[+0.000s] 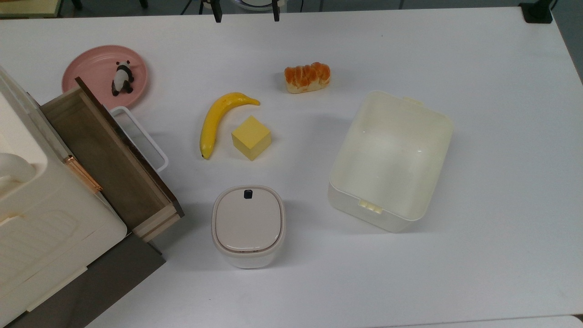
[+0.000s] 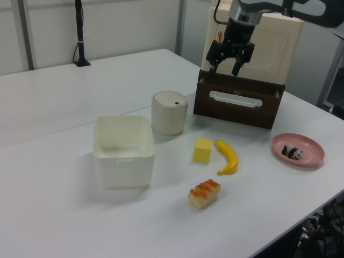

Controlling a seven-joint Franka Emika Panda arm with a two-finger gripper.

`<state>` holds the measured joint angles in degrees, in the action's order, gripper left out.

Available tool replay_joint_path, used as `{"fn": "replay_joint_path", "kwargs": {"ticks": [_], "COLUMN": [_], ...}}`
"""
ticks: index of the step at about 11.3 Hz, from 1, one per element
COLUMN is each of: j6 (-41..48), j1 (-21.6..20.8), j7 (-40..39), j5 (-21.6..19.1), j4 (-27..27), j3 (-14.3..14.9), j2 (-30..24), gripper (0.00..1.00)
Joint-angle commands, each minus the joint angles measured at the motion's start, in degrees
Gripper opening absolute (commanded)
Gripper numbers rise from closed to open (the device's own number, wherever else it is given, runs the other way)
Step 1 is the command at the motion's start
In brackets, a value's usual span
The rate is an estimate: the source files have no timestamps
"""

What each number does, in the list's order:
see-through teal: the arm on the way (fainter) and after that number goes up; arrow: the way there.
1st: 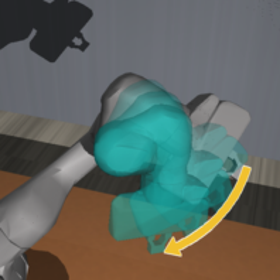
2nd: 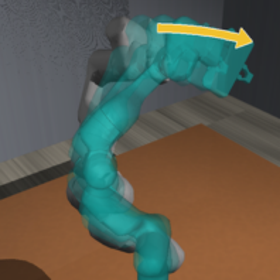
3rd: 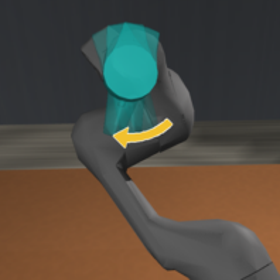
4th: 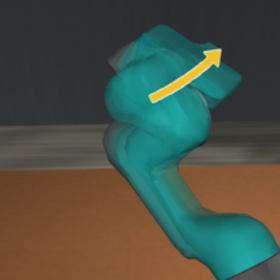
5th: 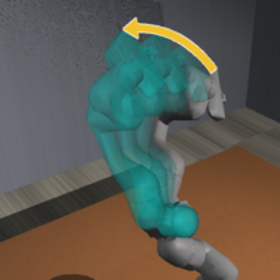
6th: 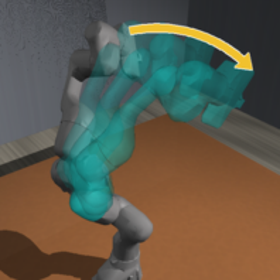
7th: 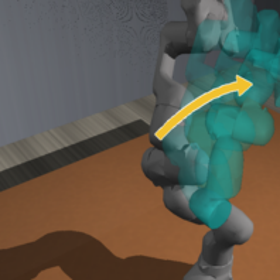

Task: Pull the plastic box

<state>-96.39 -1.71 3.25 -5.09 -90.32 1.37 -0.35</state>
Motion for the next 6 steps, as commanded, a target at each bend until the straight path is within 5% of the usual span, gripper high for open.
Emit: {"fn": "replay_joint_path", "kwargs": {"ticks": [1, 6], "j6": [-1.17, -1.26], "j1": [0.65, 0.83], "j7": [-1.06, -0.97], "j5": [-1.77, -1.77], "j4": [-0.55, -0.73], "j3": [-0.4, -0.4], "j2": [-0.53, -0.79], "gripper": [1.0, 1.0]}}
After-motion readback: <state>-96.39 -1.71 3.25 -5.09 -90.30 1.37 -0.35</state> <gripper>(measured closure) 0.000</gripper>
